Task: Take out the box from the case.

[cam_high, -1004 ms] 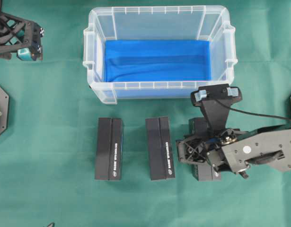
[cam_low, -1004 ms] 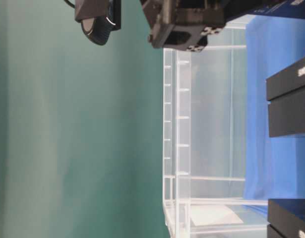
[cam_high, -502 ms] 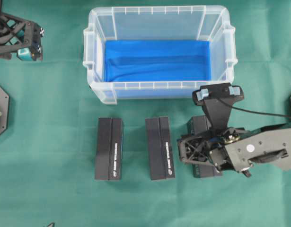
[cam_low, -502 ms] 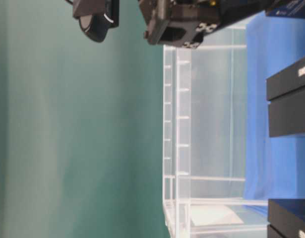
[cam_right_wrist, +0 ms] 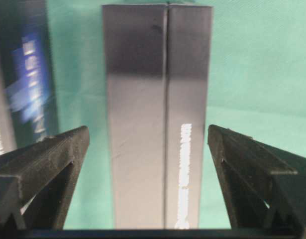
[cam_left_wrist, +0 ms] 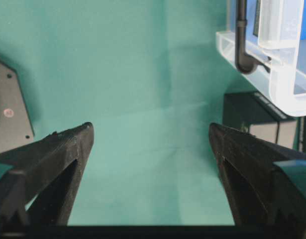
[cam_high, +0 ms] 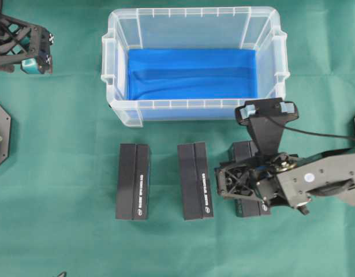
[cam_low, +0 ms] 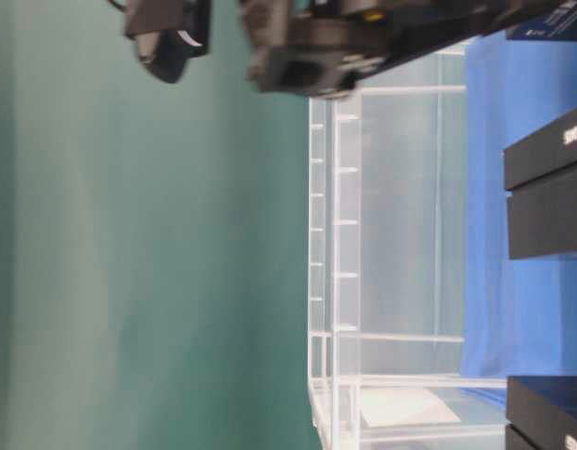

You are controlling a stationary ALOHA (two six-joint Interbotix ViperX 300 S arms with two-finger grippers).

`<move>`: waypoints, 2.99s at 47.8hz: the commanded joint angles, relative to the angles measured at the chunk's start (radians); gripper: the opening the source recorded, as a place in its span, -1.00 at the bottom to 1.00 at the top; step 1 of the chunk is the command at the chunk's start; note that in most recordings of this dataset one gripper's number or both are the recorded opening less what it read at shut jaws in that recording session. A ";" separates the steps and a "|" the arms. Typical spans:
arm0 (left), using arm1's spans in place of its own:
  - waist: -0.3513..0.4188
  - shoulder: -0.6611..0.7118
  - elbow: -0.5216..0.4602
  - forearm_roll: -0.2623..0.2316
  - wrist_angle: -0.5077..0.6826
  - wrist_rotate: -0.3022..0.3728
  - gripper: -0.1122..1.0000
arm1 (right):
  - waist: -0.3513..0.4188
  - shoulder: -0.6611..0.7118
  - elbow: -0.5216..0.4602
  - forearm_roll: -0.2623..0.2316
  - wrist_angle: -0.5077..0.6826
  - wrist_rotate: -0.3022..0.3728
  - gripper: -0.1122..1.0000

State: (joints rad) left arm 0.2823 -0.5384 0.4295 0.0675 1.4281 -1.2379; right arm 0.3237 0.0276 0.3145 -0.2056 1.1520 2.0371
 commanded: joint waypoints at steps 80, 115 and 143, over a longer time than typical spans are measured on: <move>0.000 -0.009 -0.011 -0.002 0.000 0.000 0.95 | 0.112 -0.350 -0.133 0.008 0.411 0.035 0.87; -0.012 -0.009 -0.014 -0.002 -0.002 -0.003 0.95 | -0.002 -0.433 -0.061 0.014 0.436 -0.097 0.87; -0.011 -0.008 -0.014 -0.002 -0.002 -0.006 0.95 | -0.373 -0.502 0.044 0.028 0.324 -0.471 0.87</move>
State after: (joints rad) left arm 0.2730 -0.5384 0.4295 0.0675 1.4297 -1.2425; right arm -0.0046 -0.4633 0.3620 -0.1841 1.4972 1.6030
